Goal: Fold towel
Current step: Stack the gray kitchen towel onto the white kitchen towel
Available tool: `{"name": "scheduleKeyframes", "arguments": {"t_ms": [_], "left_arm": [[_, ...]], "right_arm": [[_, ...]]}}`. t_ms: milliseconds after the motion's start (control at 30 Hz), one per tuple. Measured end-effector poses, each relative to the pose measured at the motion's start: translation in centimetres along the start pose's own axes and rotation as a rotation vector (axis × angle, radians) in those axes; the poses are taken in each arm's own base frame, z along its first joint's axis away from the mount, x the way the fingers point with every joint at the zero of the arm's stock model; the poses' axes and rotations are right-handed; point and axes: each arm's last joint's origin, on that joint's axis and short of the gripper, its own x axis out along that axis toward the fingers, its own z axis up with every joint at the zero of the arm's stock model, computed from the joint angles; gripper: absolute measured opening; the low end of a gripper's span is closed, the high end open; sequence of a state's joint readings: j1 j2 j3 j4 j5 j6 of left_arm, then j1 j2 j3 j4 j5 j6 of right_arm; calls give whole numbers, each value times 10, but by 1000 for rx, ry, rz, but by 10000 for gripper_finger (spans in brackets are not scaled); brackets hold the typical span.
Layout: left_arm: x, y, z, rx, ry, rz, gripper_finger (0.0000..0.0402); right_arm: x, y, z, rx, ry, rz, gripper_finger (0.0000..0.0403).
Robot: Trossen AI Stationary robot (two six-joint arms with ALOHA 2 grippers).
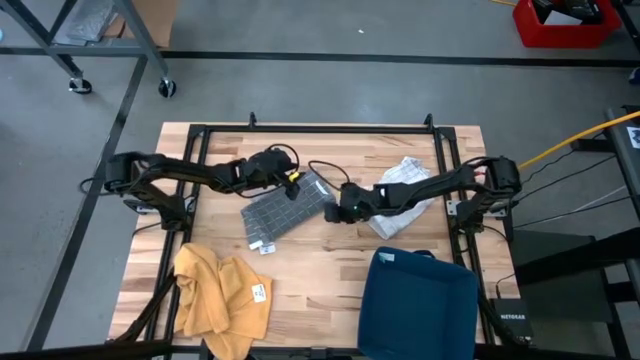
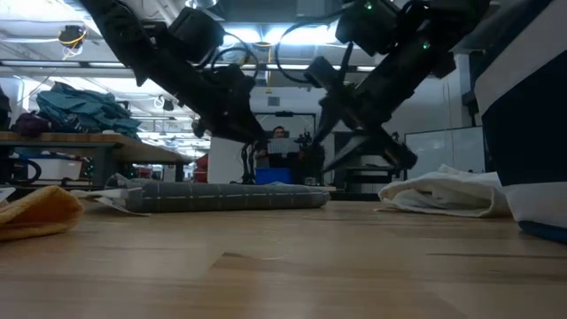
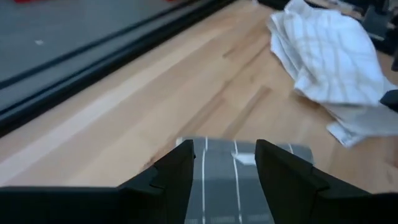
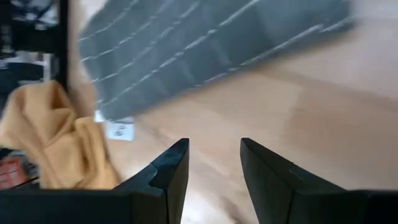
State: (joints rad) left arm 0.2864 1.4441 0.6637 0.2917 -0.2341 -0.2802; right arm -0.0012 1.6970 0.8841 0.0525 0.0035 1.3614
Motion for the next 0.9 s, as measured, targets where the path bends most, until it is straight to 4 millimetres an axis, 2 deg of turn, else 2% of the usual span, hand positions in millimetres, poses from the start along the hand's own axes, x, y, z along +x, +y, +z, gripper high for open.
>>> {"name": "scheduleKeyframes", "arguments": {"t_ms": [167,333,600,733,900], "left_arm": [[-18,11,1,-6,124,-45,164],[-34,23,-1,-17,261,-93,164],[-42,40,-25,-21,556,-50,164],[-45,46,-30,-27,622,-21,164],[-44,52,-29,-21,621,-8,164]], "right_arm": [[13,3,0,0,3,90,147],[15,-3,0,5,-39,20,147],[15,-11,-1,134,-40,-62,147],[14,-12,0,191,-86,-73,147],[14,-13,2,229,-161,-82,147]]}}
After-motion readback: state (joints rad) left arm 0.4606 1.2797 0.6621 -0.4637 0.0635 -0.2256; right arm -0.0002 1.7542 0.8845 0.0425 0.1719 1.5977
